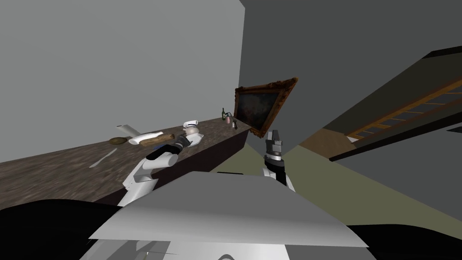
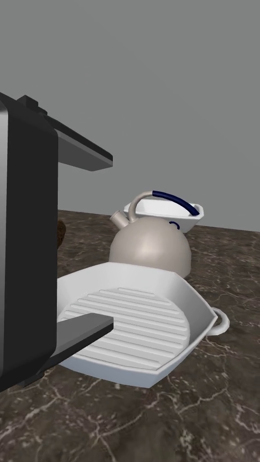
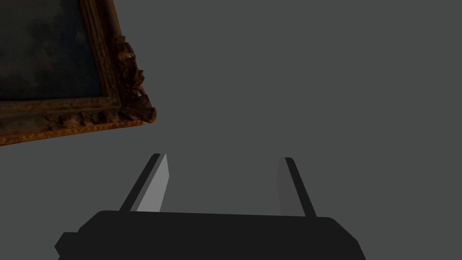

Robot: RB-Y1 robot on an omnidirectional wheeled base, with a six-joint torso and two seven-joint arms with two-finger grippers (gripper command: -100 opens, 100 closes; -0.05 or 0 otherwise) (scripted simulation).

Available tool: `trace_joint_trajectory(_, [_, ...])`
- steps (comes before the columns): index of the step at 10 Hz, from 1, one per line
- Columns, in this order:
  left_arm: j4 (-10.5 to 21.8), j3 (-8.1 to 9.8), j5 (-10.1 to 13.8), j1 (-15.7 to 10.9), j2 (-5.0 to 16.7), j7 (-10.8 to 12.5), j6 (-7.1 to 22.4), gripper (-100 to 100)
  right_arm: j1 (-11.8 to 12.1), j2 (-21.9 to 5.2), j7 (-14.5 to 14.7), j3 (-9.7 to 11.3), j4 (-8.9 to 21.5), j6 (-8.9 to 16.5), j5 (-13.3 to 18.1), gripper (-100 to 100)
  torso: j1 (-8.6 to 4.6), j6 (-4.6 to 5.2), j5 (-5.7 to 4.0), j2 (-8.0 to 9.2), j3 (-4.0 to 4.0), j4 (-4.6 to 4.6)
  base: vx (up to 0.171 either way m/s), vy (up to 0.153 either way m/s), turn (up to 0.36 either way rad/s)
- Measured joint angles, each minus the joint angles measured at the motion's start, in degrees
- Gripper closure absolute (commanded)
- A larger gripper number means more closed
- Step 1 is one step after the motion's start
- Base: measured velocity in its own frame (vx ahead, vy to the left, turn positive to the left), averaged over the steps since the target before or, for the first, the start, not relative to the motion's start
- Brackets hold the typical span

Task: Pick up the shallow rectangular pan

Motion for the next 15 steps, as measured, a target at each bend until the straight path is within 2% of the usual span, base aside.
trace_joint_trajectory(1, [-0.16, -0.03, -0.03, 0.17, -0.13, 0.14, 1.35, -100, 0.00, 0.00, 0.00, 0.00, 0.00, 0.00, 0.00, 0, 0.03, -0.01, 0.01, 0.06, 0.04, 0.01, 0.035, -0.020, -0.042])
trace_joint_trajectory(8, [1.21, 1.17, 3.08, -0.62, 3.38, 3.37, 12.72, -100, 0.00, 0.00, 0.00, 0.00, 0.00, 0.00, 0.00, 0, 0.06, -0.01, 0.01, 0.00, 0.00, 0.00, 0.044, -0.007, -0.018])
trace_joint_trajectory(10, [1.87, 1.02, 3.32, -1.37, 4.14, 4.49, 16.47, -100, 0.00, 0.00, 0.00, 0.00, 0.00, 0.00, 0.00, 0, 0.07, -0.01, 0.02, -0.04, -0.03, -0.01, 0.057, -0.003, -0.019])
trace_joint_trajectory(13, [2.88, 1.48, 5.29, -1.24, 6.23, 5.74, 21.32, -100, 0.00, 0.00, 0.00, 0.00, 0.00, 0.00, 0.00, 0, 0.11, -0.01, 0.02, -0.05, -0.03, -0.01, 0.051, 0.006, -0.010])
trace_joint_trajectory(15, [3.73, 1.27, 5.73, -1.84, 7.24, 6.66, 24.57, -100, 0.00, 0.00, 0.00, 0.00, 0.00, 0.00, 0.00, 0, 0.14, -0.01, 0.03, -0.04, -0.02, -0.01, 0.048, 0.014, -0.011])
